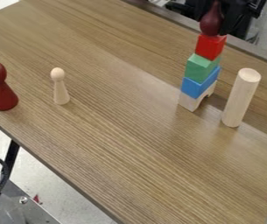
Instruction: Put the onion on top of the red cube
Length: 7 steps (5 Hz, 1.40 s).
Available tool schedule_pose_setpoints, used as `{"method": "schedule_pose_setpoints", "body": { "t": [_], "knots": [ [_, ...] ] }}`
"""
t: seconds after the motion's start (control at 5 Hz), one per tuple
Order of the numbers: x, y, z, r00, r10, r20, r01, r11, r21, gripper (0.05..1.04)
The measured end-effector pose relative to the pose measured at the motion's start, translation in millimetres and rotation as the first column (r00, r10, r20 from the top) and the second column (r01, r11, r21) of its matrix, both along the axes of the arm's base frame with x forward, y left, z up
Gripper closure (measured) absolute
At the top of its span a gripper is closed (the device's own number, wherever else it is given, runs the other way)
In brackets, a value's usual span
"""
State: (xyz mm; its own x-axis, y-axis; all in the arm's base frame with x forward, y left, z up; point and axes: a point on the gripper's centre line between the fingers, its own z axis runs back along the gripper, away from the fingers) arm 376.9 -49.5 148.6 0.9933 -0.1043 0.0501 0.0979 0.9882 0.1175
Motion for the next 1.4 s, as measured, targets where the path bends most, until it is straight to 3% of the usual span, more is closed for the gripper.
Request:
{"method": "schedule_pose_setpoints", "body": {
  "t": [0.8,1.2,1.4],
  "knots": [
    [5,-5,4.7,1.0,-0.002,0.022,0.002,1.0,0.006,0.492],
    [4,-1,-2.8,1.0,0.004,0.023,-0.005,1.0,0.028,0.492],
    [5,-1,-5.3,1.0,0.003,0.023,-0.004,1.0,0.029,0.437]
  ]
}}
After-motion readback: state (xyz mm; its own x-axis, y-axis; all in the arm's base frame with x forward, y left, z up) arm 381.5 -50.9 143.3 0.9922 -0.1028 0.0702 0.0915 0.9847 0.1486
